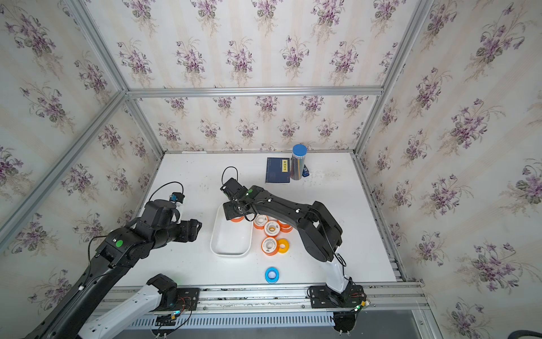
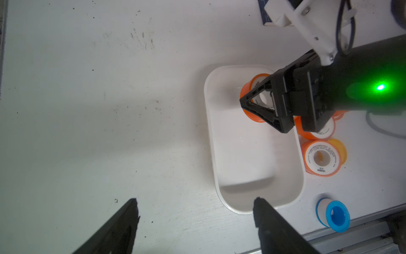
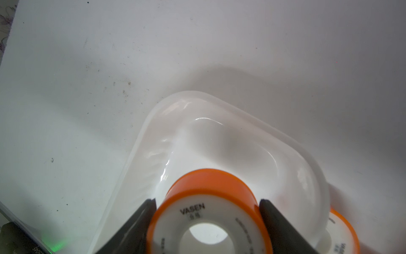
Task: Put the sealing tape into the storage box
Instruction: Place the sealing tape in the storage box.
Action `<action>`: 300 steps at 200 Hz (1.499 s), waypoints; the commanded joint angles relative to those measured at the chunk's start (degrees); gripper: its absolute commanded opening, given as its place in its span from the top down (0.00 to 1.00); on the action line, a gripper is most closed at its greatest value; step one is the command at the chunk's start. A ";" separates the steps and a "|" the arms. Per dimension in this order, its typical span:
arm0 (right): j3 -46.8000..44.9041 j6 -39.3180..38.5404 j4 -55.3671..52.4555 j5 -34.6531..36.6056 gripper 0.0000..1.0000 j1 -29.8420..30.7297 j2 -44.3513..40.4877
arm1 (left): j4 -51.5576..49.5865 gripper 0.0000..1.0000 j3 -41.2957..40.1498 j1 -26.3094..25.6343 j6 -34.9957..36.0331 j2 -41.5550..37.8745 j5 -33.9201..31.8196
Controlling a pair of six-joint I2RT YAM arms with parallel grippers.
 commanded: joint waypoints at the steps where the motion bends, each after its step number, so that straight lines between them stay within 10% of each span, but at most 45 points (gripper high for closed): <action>1: 1.22 1.84 2.41 -0.48 0.40 0.40 2.07 | 1.18 0.18 -0.21 0.07 -0.47 -0.66 -1.14; 129: 7.12 3.27 4.19 5.43 0.39 1.20 13.65 | 1.51 0.18 -0.49 0.07 -0.39 0.08 -0.77; 249: 8.79 0.44 1.93 6.36 0.15 1.72 9.30 | 1.32 0.17 -0.40 0.07 -0.38 0.11 -1.13; 300: -2.42 0.19 5.59 3.70 0.35 1.99 -1.02 | 1.44 0.17 -0.40 0.07 -0.38 0.03 -0.97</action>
